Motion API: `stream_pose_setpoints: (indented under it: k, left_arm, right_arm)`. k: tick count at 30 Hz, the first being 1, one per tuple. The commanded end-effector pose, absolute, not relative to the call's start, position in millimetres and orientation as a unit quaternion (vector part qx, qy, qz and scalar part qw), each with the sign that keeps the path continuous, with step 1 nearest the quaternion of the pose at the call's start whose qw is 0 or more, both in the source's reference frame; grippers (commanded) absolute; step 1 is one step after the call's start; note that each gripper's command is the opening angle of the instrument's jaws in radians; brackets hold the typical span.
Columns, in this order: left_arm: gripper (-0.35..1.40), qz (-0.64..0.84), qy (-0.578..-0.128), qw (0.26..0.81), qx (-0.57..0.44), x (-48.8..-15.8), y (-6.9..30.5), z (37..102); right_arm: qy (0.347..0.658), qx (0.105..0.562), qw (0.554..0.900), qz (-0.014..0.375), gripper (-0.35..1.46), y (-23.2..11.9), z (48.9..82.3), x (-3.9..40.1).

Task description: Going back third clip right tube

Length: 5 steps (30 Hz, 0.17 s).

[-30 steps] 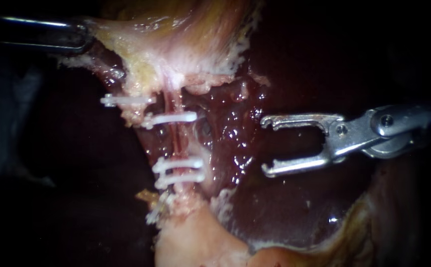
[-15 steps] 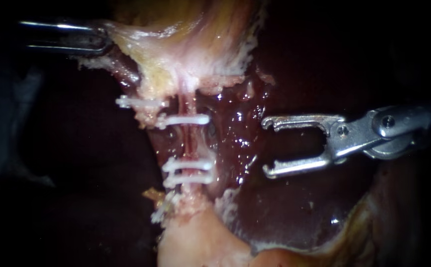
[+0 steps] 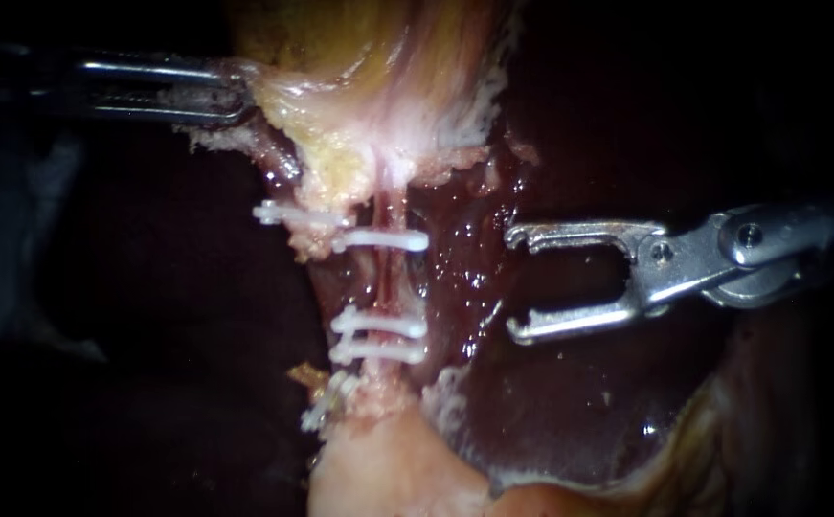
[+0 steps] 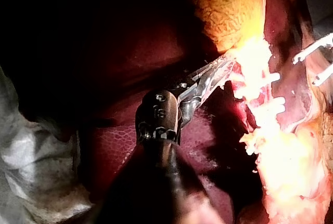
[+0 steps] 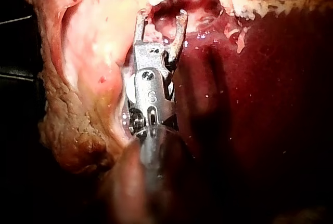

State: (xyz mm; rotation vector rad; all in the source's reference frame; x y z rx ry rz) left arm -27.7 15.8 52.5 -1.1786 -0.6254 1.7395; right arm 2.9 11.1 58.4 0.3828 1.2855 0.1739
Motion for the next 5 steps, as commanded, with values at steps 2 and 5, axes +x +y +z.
stream_pose_setpoints:
  k: [2, 5]
  left_arm:
    - [-0.35, 0.706, -0.254, 0.457, -0.478, -27.7, 15.8, 52.5]
    - [-0.35, 0.706, -0.254, 0.457, -0.478, -27.6, 15.8, 52.5]
  right_arm:
    - [0.595, 0.177, 0.780, 0.080, 0.50, 11.1, 58.4, 2.8]
    - [0.594, 0.176, 0.780, 0.081, 0.50, 11.1, 58.3, 2.8]
